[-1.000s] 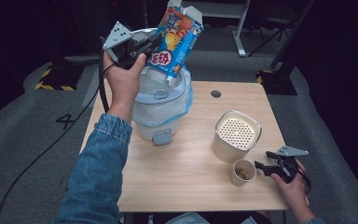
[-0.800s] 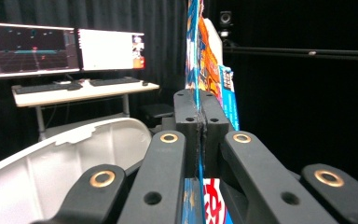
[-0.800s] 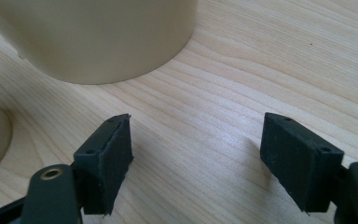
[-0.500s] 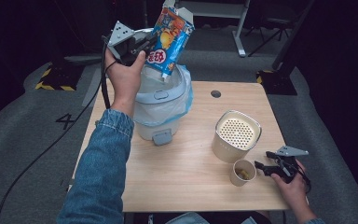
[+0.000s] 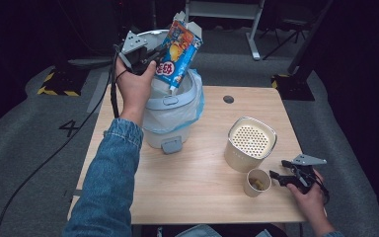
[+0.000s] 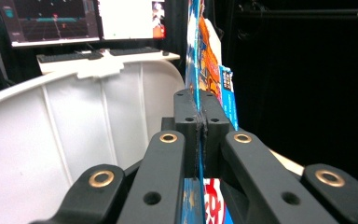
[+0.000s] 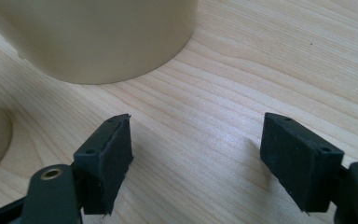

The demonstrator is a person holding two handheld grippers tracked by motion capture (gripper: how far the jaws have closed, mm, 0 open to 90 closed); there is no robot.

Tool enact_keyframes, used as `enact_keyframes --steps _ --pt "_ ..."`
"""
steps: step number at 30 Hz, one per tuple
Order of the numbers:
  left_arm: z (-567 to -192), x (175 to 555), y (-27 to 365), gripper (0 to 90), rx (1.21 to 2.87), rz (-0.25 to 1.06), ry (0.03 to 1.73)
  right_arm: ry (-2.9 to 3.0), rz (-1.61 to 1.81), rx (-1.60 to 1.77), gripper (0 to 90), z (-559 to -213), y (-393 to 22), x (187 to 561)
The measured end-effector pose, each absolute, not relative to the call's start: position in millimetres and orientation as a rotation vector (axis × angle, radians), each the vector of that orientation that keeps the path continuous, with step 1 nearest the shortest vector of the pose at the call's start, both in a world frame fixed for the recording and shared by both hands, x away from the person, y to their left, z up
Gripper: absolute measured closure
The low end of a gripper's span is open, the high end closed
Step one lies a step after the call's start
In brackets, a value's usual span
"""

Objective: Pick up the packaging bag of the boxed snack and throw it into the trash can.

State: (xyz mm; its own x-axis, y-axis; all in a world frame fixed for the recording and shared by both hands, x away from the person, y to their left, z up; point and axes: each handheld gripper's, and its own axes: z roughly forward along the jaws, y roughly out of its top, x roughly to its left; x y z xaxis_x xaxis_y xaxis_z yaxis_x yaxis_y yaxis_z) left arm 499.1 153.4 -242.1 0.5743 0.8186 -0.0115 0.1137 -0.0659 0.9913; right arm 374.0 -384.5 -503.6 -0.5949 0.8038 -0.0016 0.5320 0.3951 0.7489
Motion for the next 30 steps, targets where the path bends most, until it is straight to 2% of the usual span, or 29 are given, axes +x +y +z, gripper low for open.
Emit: enact_keyframes --steps 20,21,22,24,25,26,30 --pt "-252 503 146 86.1 1.600 0.678 0.823 2.294 1.032 1.155 25.5 -504 -384 374" --pt "-251 502 144 82.6 1.607 0.682 0.826 2.294 1.032 1.155 25.5 -504 -384 374" --pt "-251 501 143 74.7 1.605 0.689 0.836 2.294 1.032 1.155 25.6 -504 -384 374" --pt "-249 498 142 47.0 1.612 0.718 0.864 2.294 1.032 1.155 25.6 -504 -385 374" --pt "-248 495 143 40.8 1.614 0.729 0.875 2.294 1.032 1.155 25.6 -504 -385 374" --pt "-246 492 144 37.5 1.620 0.725 0.878 2.294 1.032 1.155 25.6 -504 -385 374" --pt "-240 478 152 35.5 1.621 0.732 0.882 2.294 1.032 1.155 25.5 -504 -385 374"
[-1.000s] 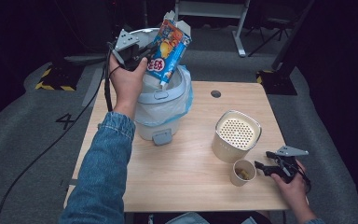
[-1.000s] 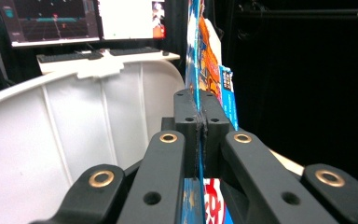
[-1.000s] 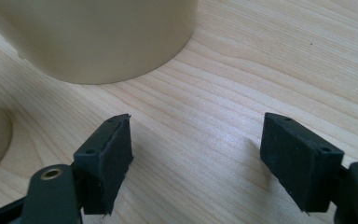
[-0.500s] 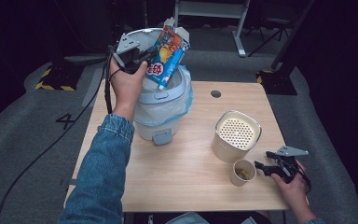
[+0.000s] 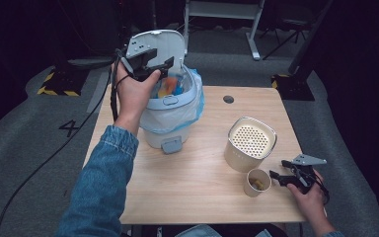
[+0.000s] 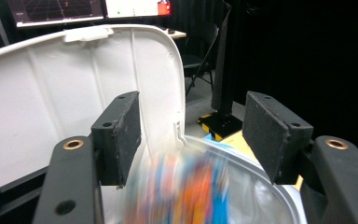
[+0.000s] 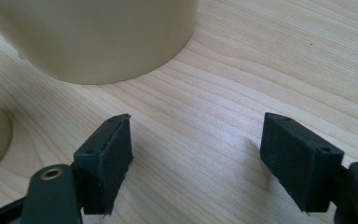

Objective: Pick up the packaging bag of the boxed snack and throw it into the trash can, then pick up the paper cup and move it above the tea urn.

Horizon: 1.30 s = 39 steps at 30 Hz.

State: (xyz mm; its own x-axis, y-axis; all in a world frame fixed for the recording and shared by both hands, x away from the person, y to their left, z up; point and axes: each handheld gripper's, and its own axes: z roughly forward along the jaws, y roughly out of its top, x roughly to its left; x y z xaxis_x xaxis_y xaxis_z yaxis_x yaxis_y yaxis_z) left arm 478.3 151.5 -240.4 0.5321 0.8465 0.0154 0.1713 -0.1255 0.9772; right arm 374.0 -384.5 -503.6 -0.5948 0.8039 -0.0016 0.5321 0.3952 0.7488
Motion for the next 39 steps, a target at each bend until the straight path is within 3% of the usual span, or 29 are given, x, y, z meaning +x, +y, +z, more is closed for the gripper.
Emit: enact_keyframes --steps 14,18,28,32,35,39 --pt "-246 426 161 35.2 1.752 0.605 0.693 2.300 1.033 1.151 25.2 -503 -385 375" --pt "-251 408 162 35.7 1.803 0.575 0.615 2.297 1.006 1.169 14.6 -504 -385 379" --pt "-281 370 171 35.8 1.874 0.494 0.554 2.306 1.007 1.161 13.9 -504 -386 381" --pt "-304 358 175 35.5 1.901 0.476 0.564 2.300 1.008 1.174 15.6 -504 -386 380" --pt "-326 352 175 35.4 1.903 0.431 0.559 2.317 0.994 1.179 25.2 -500 -387 378" --pt "-354 346 174 35.7 1.924 0.393 0.567 2.315 1.024 1.147 26.6 -491 -389 373"
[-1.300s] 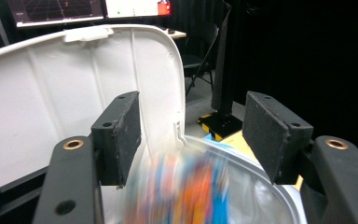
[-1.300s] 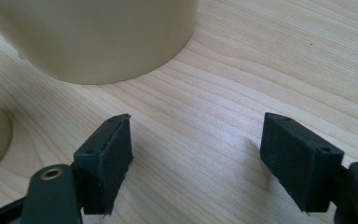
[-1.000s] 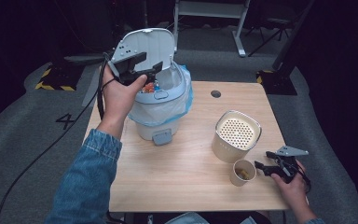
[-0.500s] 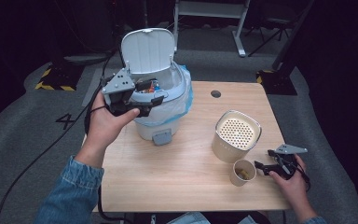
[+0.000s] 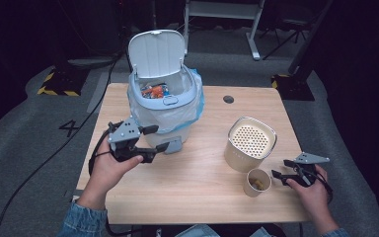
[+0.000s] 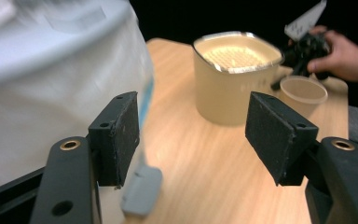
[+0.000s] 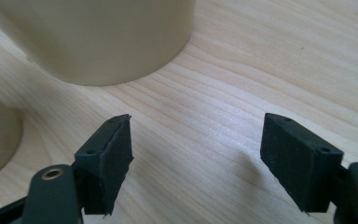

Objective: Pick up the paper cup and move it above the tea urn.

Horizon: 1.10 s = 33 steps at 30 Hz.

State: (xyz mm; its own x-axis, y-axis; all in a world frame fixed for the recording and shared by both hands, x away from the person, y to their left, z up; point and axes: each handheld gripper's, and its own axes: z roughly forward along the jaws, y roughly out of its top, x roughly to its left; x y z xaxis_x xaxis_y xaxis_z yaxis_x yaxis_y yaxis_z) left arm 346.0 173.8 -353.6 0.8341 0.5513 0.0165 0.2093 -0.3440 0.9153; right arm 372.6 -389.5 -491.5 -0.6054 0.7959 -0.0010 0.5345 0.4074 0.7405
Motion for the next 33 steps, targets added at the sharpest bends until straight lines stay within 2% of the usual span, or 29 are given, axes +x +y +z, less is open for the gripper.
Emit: enact_keyframes --steps 13,21,24,27,33 --pt "-411 350 183 37.2 1.983 0.387 0.657 2.387 1.073 1.072 37.3 -483 -386 355" --pt "-442 361 186 37.1 2.051 0.340 0.709 2.427 1.087 1.013 36.2 -480 -385 343" --pt "-450 365 187 36.7 2.115 0.345 0.741 2.442 1.094 0.983 33.9 -481 -384 339" --pt "-460 367 188 37.5 2.085 0.297 0.765 2.449 1.100 0.966 32.5 -481 -384 333" --pt "-475 370 185 37.5 2.191 0.288 0.826 2.468 1.189 0.892 28.5 -479 -380 323"
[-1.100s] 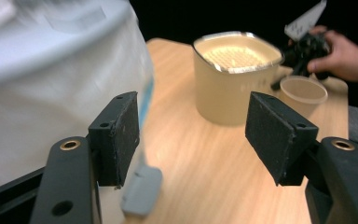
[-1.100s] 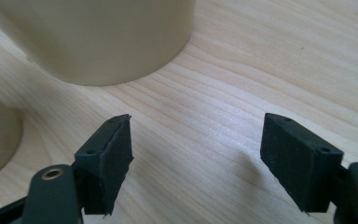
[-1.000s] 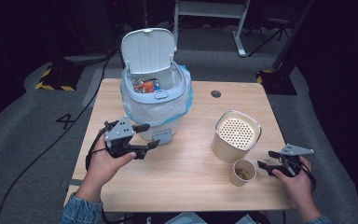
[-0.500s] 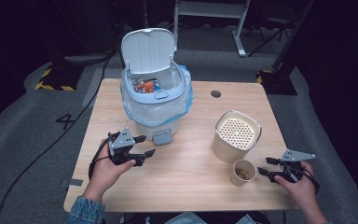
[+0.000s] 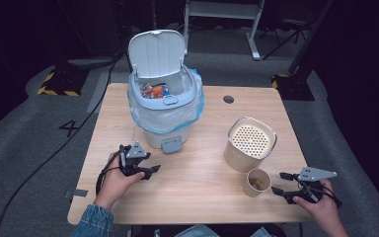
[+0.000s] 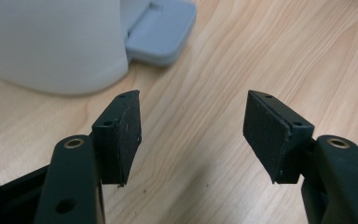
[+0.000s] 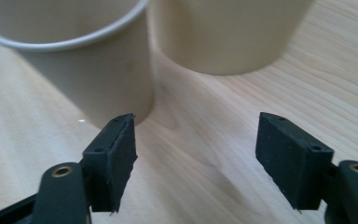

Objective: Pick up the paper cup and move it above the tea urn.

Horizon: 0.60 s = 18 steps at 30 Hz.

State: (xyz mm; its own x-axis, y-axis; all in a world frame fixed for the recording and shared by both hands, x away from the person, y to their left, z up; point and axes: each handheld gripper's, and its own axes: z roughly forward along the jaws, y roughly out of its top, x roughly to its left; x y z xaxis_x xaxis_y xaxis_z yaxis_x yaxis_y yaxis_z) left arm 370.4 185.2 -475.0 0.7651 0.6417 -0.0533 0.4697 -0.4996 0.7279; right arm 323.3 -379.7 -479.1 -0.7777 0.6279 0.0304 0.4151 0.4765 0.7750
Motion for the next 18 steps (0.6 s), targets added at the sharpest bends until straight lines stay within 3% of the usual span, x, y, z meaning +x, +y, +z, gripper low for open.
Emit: enact_keyframes --steps 10,18 --pt "-488 375 179 37.5 2.308 0.281 0.858 2.503 1.260 0.769 23.8 -478 -365 317" --pt "-496 373 184 37.0 2.268 0.284 0.890 2.522 1.345 0.657 21.9 -480 -345 318"
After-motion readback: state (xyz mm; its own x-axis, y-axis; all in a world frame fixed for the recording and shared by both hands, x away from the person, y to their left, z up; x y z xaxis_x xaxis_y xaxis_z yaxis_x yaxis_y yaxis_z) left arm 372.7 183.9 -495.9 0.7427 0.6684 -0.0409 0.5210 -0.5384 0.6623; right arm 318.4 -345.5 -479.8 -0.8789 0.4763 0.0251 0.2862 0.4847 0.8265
